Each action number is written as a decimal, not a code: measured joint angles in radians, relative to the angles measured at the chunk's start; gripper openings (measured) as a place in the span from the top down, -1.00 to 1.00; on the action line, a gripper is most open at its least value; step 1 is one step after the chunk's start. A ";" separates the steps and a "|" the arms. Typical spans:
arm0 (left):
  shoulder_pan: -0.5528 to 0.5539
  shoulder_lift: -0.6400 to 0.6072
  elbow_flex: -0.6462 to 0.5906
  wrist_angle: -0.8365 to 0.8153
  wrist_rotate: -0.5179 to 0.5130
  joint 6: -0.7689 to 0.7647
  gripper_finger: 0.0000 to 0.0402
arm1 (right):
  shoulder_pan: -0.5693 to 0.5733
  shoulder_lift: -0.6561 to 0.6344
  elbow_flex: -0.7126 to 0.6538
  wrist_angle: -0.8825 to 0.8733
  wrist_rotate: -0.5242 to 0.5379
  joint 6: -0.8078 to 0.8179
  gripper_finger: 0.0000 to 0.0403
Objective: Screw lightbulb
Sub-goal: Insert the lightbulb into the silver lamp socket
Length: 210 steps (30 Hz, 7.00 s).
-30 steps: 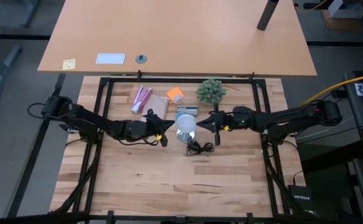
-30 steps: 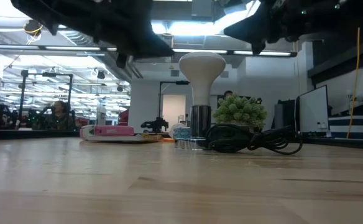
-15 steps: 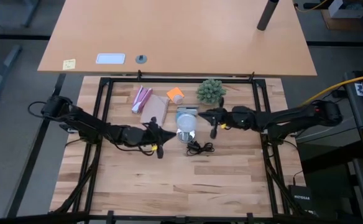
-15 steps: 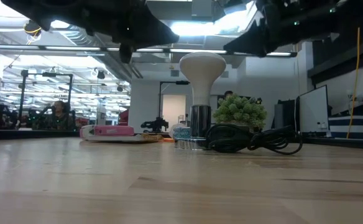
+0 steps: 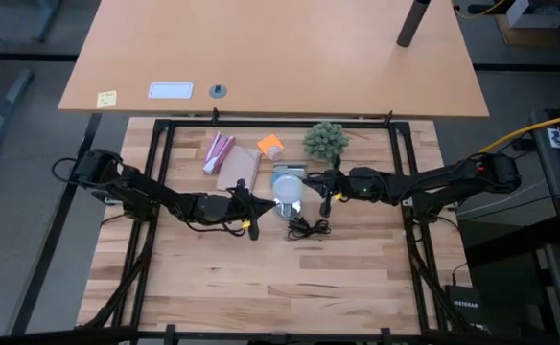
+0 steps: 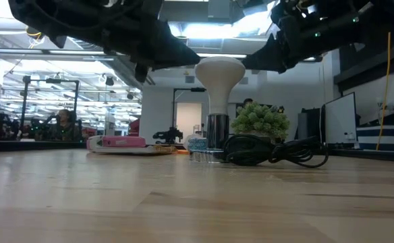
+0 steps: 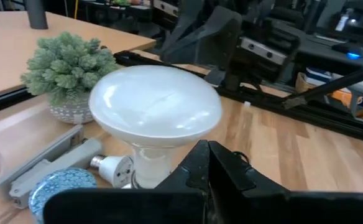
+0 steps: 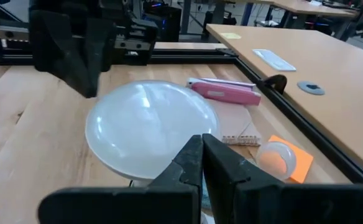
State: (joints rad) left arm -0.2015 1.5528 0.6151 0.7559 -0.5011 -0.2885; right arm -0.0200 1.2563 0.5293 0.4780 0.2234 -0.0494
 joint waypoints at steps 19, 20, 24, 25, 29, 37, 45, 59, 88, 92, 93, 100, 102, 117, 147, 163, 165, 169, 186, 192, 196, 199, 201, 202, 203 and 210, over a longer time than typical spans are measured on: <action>0.046 0.001 -0.002 -0.017 -0.092 0.000 1.00 | 0.000 0.007 0.000 -0.007 -0.144 0.179 0.92; 0.048 0.001 -0.002 -0.017 -0.103 0.000 1.00 | 0.000 0.007 0.000 -0.005 -0.167 0.191 0.92; 0.052 0.001 -0.002 -0.015 -0.124 -0.001 1.00 | 0.002 0.009 0.002 -0.003 -0.248 0.231 0.92; 0.055 0.001 -0.001 -0.014 -0.124 -0.004 1.00 | 0.002 0.009 0.002 -0.004 -0.262 0.240 0.92; 0.070 0.001 -0.001 -0.015 -0.125 -0.034 1.00 | 0.002 0.009 0.002 -0.003 -0.279 0.266 0.92; 0.061 0.001 0.000 -0.023 -0.127 -0.025 1.00 | 0.002 0.008 0.001 0.083 -0.282 0.253 0.92; -0.021 -0.046 0.000 -0.038 -0.126 0.037 1.00 | 0.000 -0.069 0.001 0.087 -0.272 0.189 0.92; -0.025 -0.052 0.000 -0.007 -0.003 0.085 1.00 | 0.000 -0.047 0.001 0.031 -0.023 0.031 0.92; 0.063 0.024 0.000 -0.006 -0.014 0.104 1.00 | -0.002 0.055 0.001 0.049 -0.055 0.154 0.92; 0.066 0.028 -0.003 -0.038 -0.065 0.101 1.00 | 0.001 0.054 0.001 0.050 -0.141 0.184 0.92; 0.068 0.028 -0.003 -0.039 -0.080 0.101 1.00 | 0.002 0.054 0.001 0.050 -0.169 0.189 0.92; 0.085 0.027 -0.001 -0.074 -0.108 0.033 1.00 | 0.003 0.059 0.000 0.031 -0.269 0.207 0.92; 0.092 0.027 -0.001 -0.081 -0.107 0.012 1.00 | 0.002 0.060 -0.001 0.029 -0.269 0.208 0.92; 0.086 -0.078 0.000 -0.269 -0.165 0.004 1.00 | 0.001 0.008 0.000 0.041 -0.225 0.188 0.92; -0.017 -0.083 0.000 -0.138 -0.048 0.035 1.00 | -0.074 0.018 0.000 0.034 -0.084 0.015 0.92; 0.032 -0.083 0.000 -0.148 -0.055 0.044 1.00 | -0.072 0.045 0.001 -0.009 -0.226 0.148 0.92; 0.036 -0.083 0.000 -0.148 -0.064 0.055 1.00 | -0.072 0.058 0.001 0.000 -0.242 0.163 0.92; 0.052 -0.085 0.000 -0.149 -0.064 0.056 1.00 | -0.072 0.086 0.002 0.007 -0.250 0.195 0.92; 0.128 -0.085 0.000 -0.169 -0.064 0.060 1.00 | -0.052 0.186 0.001 0.128 -0.373 0.282 0.92; 0.083 -0.147 0.000 -0.166 -0.097 0.135 1.00 | -0.045 0.123 0.001 0.012 -0.371 0.281 0.92; 0.050 -0.191 0.000 -0.171 -0.107 0.136 1.00 | -0.046 0.028 0.001 -0.098 -0.305 0.259 0.92; 0.013 -0.206 0.000 -0.171 -0.108 0.133 1.00 | -0.046 -0.053 0.001 -0.166 -0.226 0.224 0.92; -0.014 -0.205 0.000 -0.174 -0.106 0.131 1.00 | -0.046 -0.095 0.001 -0.181 -0.166 0.197 0.92; -0.027 -0.201 0.000 -0.174 -0.106 0.130 1.00 | -0.046 -0.111 0.001 -0.184 -0.137 0.180 0.92; -0.039 -0.195 0.000 -0.170 -0.106 0.127 1.00 | -0.046 -0.120 0.001 -0.176 -0.108 0.165 0.92; -0.071 -0.110 0.000 -0.169 -0.105 0.057 1.00 | -0.046 -0.079 0.001 -0.144 -0.032 0.119 0.92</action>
State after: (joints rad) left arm -0.2720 1.4427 0.6151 0.5866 -0.6060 -0.2318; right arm -0.0658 1.1770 0.5301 0.3345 0.1913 0.0700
